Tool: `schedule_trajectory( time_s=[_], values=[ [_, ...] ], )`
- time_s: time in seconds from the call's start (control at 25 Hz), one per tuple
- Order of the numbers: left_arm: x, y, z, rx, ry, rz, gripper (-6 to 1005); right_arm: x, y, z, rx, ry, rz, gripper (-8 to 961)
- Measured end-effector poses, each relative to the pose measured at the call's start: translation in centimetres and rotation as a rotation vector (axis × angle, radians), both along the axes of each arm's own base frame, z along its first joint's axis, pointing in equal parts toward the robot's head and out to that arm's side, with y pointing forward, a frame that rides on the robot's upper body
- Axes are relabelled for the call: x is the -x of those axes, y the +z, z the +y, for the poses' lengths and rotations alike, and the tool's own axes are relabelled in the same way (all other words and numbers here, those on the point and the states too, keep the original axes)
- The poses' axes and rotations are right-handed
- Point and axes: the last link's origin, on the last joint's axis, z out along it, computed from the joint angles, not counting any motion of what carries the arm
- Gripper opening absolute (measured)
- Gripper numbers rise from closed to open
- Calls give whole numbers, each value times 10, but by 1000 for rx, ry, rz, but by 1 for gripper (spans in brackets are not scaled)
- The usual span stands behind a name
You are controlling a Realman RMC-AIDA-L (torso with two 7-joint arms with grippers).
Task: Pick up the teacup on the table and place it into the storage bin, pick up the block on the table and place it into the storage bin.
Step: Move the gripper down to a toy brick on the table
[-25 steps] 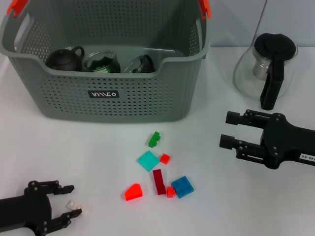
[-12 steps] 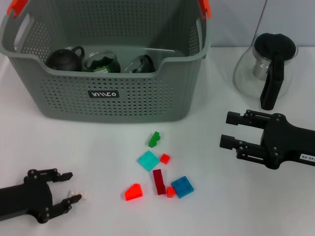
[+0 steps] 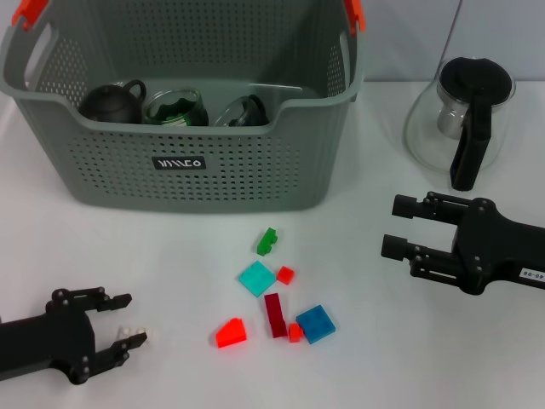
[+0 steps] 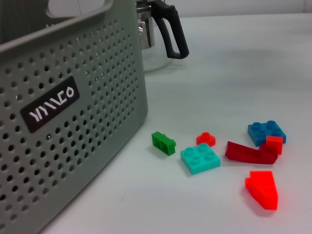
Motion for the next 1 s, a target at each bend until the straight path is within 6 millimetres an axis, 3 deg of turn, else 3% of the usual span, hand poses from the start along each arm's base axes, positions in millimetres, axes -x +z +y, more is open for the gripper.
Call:
schedule_trajectory(
  time_s=[1.0],
  values=[
    [6,-9,-3,10,20,23,416,-1,1,0,-1,-2,-2,673]
  ],
)
